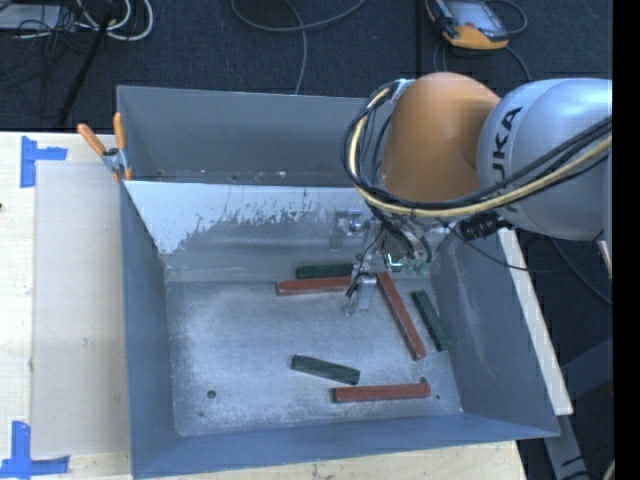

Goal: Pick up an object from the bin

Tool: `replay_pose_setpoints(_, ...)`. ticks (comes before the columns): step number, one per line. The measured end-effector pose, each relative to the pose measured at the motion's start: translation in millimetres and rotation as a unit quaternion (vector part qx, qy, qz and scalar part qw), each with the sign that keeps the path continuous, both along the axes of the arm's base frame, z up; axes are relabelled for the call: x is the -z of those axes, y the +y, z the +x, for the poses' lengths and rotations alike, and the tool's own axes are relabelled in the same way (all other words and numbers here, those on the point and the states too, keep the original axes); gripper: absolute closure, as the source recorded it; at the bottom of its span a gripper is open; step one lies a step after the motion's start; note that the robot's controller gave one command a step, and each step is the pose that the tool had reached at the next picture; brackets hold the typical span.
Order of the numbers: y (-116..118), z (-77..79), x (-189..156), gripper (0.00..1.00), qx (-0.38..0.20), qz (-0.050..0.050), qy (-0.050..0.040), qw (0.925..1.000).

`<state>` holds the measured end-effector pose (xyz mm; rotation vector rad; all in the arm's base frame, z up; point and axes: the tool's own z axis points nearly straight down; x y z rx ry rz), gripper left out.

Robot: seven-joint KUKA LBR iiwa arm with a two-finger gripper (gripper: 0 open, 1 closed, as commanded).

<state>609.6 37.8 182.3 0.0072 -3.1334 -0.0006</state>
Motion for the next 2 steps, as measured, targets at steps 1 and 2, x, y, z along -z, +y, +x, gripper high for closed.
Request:
replay_pose_setpoints(1,10.7,7.1,114.3,0.0,-0.007,0.001,-0.0062,1.0)
replay_pose_setpoints(2,10.6,10.8,106.7,1.0,-0.006,0.001,-0.0108,0.9999)
